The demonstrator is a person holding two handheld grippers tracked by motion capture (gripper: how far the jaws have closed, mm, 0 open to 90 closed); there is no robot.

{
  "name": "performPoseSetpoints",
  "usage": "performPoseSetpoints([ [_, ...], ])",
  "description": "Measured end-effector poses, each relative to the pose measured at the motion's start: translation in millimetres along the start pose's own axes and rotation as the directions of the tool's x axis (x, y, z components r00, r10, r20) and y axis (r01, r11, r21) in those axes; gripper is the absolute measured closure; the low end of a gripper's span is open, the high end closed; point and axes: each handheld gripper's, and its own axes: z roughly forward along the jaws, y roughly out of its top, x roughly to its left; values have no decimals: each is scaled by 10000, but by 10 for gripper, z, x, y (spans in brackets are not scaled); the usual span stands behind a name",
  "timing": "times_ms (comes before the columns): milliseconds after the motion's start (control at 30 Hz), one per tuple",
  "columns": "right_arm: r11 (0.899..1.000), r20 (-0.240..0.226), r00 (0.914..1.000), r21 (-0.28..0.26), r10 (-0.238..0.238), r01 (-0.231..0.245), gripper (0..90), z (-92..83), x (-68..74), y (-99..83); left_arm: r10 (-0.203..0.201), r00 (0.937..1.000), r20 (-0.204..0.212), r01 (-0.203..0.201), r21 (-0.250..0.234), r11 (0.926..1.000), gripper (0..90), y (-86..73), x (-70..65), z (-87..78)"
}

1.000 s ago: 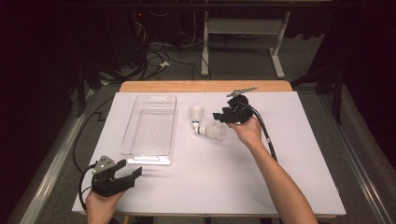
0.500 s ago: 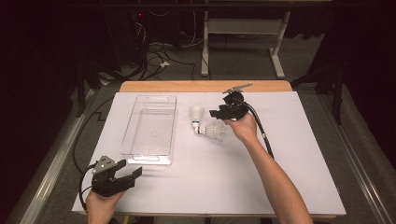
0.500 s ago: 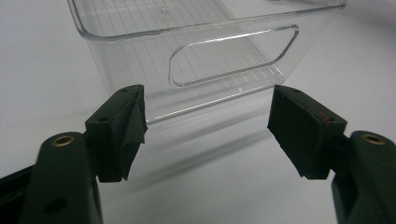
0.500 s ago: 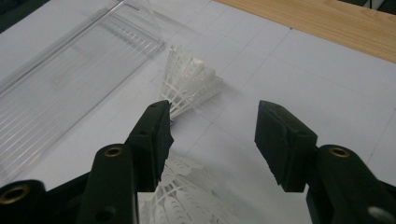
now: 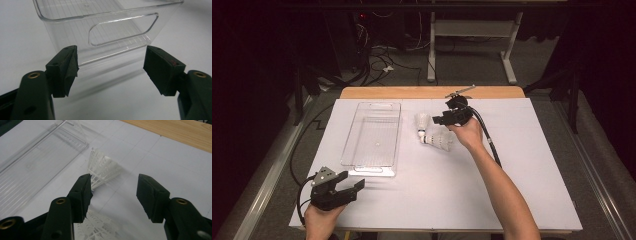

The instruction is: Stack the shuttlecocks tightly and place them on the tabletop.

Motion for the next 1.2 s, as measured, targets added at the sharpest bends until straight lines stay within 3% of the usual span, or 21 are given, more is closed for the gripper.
performPoseSetpoints([
  [600, 9998, -63, 9999, 183, 122, -121, 457, 146, -31, 138, -18, 10000, 13, 18, 7, 10000, 287, 0, 4, 3],
  [1200, 9985, -56, 10000, 551, 28, -25, 453, 318, 42, 313, 15, 10000, 29, -15, 2, 10000, 287, -1, 1, 0],
])
